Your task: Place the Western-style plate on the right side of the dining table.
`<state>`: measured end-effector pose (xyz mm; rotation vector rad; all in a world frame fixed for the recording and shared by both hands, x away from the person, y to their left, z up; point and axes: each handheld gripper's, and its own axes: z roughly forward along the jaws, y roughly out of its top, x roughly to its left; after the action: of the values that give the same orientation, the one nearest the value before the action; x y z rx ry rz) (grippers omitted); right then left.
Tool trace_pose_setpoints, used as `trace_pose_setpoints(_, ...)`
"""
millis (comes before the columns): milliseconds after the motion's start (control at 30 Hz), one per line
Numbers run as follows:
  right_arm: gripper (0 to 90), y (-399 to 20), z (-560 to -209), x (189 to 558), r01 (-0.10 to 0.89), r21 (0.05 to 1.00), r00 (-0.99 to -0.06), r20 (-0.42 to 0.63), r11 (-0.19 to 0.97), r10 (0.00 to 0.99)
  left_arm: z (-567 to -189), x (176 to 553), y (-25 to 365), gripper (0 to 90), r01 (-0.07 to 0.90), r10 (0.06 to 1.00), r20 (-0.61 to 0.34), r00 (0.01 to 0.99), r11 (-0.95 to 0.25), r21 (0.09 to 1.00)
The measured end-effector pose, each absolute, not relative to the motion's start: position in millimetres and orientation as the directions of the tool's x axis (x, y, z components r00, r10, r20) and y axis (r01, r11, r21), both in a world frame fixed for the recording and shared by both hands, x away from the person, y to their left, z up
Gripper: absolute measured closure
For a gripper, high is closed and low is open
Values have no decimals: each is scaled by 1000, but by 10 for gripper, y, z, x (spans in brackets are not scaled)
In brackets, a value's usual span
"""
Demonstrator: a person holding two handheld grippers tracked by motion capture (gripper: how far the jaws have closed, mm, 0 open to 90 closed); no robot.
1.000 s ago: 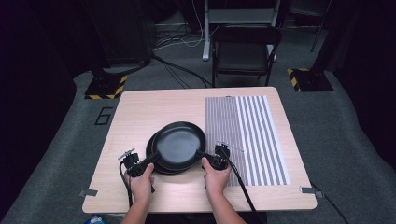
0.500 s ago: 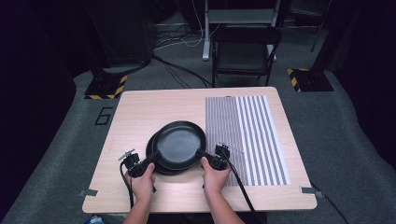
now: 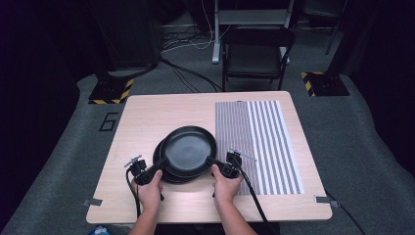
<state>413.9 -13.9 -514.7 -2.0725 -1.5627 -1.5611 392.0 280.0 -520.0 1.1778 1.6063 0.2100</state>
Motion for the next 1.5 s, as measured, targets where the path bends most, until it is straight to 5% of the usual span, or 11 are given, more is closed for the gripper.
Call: trace_pose_setpoints(1500,753,-124,-4666,4226,716,524,-144,758,-461,636,-4683,4034,2856,744,524,761,-634,137,487,699)
